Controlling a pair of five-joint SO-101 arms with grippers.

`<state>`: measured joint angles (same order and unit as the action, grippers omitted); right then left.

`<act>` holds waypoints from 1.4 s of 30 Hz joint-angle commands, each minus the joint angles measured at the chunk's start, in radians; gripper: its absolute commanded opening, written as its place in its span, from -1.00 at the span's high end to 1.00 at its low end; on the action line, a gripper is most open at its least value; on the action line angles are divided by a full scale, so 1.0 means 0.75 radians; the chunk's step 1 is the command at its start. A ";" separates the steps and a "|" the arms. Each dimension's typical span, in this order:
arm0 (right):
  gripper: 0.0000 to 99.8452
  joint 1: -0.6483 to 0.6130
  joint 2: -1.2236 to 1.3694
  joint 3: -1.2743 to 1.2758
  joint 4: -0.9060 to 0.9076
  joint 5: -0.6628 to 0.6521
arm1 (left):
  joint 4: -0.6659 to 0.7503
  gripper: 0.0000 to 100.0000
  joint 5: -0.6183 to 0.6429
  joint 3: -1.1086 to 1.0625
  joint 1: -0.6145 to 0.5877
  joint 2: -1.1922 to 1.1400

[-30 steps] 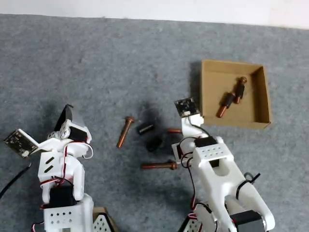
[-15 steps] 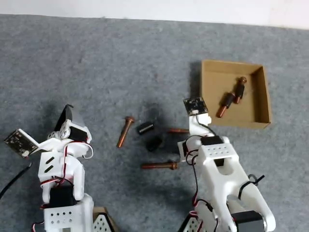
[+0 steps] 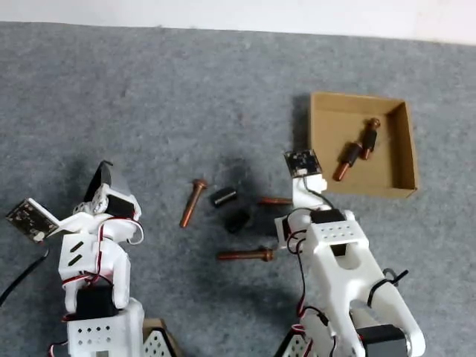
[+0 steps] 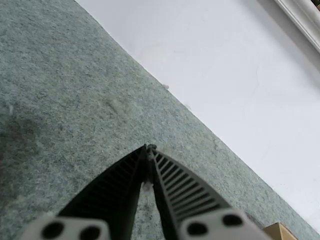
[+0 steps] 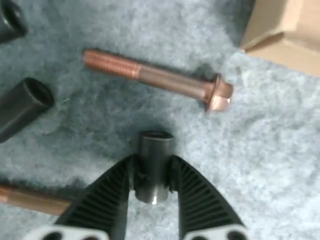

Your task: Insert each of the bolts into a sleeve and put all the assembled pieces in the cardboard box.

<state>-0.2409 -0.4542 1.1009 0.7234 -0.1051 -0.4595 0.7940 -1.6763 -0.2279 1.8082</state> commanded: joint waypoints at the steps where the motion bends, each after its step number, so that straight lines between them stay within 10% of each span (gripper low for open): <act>1: 0.99 0.017 -0.024 -0.017 -0.028 -0.010 | 0.000 0.97 -0.008 -0.026 -0.001 0.015; 42: 0.99 0.013 -1.836 0.850 -0.089 -0.010 | -0.002 0.97 -0.008 -0.026 -0.001 0.015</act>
<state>-0.2363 -1.8075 1.6732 0.6743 -0.1051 -0.4595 0.7940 -1.6763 -0.2279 1.8082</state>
